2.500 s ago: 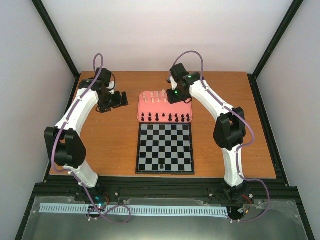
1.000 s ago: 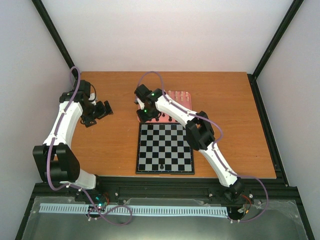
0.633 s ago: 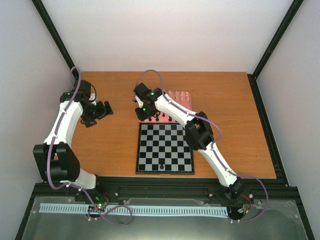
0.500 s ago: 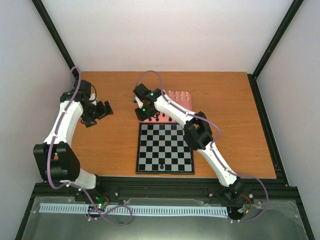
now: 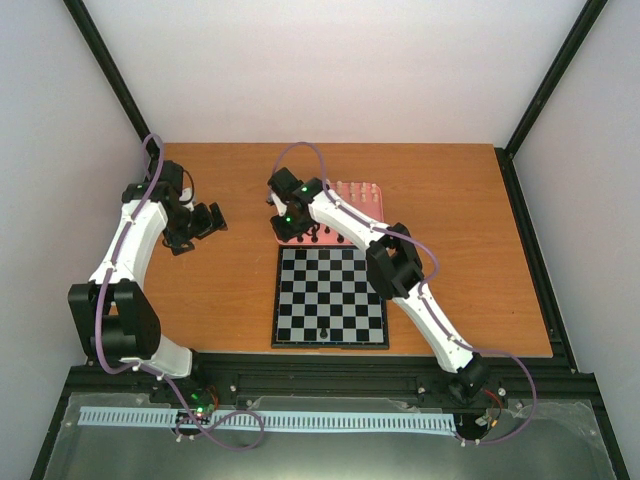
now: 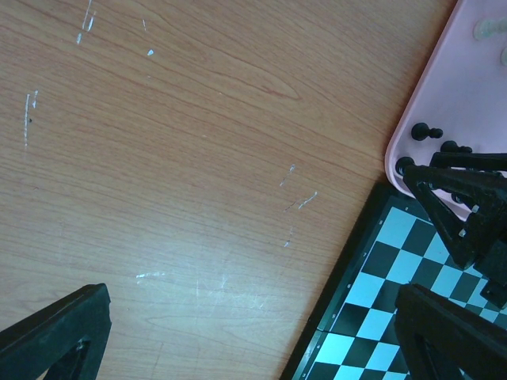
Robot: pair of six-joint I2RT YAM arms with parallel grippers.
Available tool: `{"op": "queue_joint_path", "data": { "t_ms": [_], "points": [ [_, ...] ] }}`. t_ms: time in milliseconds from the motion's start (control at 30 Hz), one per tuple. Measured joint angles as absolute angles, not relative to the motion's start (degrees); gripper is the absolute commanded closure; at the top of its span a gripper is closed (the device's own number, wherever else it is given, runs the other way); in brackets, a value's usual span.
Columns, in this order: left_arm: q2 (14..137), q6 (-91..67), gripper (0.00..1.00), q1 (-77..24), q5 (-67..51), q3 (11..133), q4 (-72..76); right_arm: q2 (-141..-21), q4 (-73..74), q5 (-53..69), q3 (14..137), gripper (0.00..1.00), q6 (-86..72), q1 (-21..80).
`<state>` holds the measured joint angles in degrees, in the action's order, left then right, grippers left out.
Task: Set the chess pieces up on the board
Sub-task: Pick up the chess piece from the storage box.
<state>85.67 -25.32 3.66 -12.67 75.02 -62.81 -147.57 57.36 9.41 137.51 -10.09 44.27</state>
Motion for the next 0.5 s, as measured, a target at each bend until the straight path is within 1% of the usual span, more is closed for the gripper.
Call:
{"op": "queue_joint_path", "data": {
  "t_ms": [500],
  "points": [
    [86.2, -25.3, 0.00, 3.7, -12.7, 75.0, -62.8, -150.2, 57.2, 9.8, 139.2, 0.72, -10.3, 43.9]
  ]
}}
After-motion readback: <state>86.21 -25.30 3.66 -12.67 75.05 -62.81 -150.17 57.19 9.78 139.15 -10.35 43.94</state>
